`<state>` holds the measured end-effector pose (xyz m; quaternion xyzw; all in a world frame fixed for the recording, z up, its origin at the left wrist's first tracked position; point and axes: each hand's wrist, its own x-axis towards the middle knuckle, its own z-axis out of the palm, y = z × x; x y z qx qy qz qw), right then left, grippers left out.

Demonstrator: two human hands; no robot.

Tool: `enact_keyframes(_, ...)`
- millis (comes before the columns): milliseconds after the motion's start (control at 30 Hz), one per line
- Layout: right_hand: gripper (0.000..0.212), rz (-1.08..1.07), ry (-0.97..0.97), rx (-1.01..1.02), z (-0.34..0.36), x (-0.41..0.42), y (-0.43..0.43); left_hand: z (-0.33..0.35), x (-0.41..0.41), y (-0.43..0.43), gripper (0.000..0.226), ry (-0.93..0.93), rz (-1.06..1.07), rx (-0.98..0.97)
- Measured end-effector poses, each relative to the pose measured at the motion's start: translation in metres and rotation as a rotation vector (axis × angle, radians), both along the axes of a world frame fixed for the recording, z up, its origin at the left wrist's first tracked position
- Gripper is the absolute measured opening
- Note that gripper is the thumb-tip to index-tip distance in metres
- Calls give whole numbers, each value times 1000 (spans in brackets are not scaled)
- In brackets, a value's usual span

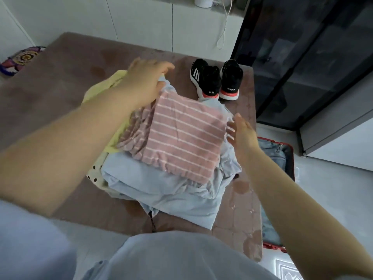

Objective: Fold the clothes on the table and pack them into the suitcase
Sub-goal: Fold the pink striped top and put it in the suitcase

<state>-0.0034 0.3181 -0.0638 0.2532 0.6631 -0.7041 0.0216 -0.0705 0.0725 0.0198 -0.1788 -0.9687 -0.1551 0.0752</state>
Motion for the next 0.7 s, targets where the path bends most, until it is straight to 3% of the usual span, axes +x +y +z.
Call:
enact_keyframes(100,54,133,-168,158,-17,12,-5,-26,16,10,42,91,84,-28)
enact_keyframes(233,63,196,-219,303,-36,26,-13,-75,50,10,69,-51,223,-124)
enact_keyframes(333,58,205,-166,375,-36,23,-19,-97,57,9,54,-58,285,-113)
enact_keyframes(433,43,174,-16,341,-27,22,-16,-94,49,3,33,-69,357,148)
enact_keyframes(533,37,97,22,294,-24,24,4,-89,49,9,30,-150,415,476)
enact_keyframes(633,43,133,-57,574,-29,30,20,-96,59,17,34,-143,411,351)
enact_keyframes(700,48,243,22,814,-35,43,24,-103,69,17,35,67,285,169)
